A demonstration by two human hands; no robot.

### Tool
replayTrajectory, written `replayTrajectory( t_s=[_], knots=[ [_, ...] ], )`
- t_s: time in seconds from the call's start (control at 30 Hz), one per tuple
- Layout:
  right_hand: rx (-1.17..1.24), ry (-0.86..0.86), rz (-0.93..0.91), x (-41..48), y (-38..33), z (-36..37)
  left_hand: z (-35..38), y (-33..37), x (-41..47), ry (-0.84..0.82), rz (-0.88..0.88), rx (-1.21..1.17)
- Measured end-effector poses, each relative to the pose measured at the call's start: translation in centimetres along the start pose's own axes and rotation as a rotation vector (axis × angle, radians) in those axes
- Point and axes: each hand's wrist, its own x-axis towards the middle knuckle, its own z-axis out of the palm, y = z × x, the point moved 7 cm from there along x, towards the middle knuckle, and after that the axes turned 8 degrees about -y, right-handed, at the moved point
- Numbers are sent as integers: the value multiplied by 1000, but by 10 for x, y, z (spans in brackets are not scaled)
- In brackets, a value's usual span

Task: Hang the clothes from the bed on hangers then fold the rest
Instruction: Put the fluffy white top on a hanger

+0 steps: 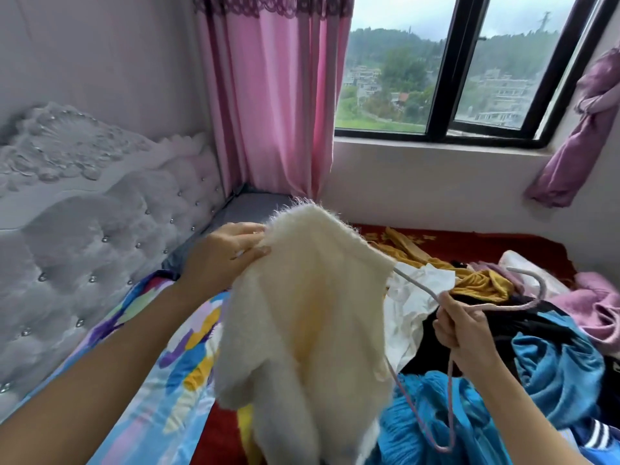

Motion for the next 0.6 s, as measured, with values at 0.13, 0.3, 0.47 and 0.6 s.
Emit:
replayTrajectory(
  t_s=[0.13, 0.3, 0.47, 0.6],
  knots=[
    [-113, -18, -26, 0, -9, 13, 15, 10, 7, -294, 62, -11],
    [-218, -48, -30, -2, -10, 27, 61, 24, 25, -469, 114, 441],
    [-380, -92, -76, -5, -36, 26, 48, 57, 10, -47, 461, 350],
    [-683, -164, -204, -3, -79, 52, 50, 68, 0, 62, 498, 228]
  ],
)
